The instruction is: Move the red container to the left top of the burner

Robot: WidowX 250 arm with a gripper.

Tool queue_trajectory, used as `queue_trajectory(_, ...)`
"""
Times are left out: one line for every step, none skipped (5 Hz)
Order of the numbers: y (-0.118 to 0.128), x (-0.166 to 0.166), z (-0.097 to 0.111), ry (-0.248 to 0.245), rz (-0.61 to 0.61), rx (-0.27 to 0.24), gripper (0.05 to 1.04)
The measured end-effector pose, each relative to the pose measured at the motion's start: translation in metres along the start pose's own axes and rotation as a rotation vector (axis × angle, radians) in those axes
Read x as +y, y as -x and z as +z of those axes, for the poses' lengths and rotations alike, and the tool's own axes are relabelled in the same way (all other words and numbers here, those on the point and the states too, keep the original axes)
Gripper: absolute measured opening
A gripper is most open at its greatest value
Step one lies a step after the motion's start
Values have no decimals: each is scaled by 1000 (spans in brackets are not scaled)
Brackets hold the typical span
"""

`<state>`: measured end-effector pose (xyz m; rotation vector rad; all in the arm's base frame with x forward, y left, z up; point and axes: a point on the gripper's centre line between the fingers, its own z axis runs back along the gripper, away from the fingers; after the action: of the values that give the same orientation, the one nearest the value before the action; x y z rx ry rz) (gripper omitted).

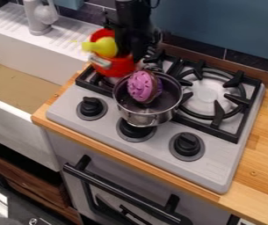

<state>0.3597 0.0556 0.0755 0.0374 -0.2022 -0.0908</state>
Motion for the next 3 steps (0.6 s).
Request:
queue_trajectory(-2, -1, 4, 13, -8, 3, 764)
queue_trajectory(-7, 0, 8, 13, 8, -8, 989)
queue_trajectory(-14, 1, 15, 32, 30, -23, 998)
